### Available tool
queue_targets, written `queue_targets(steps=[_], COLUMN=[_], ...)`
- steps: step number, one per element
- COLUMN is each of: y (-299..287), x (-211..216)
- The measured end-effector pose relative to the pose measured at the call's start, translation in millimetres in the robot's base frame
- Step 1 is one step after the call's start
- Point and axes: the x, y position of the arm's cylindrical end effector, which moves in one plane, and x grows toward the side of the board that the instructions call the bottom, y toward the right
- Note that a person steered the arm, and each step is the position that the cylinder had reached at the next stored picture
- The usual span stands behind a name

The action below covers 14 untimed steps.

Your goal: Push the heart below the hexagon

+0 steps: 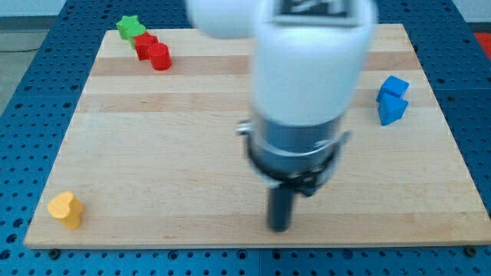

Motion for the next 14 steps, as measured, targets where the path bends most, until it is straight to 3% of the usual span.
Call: queue_targets(steps=[1, 3, 7, 8, 12, 14], y=[-58.4, -75.5, -289.3, -304.7, -175.5, -210.9], x=[10.4, 10.7, 9.2, 3.1, -41.1, -61.6])
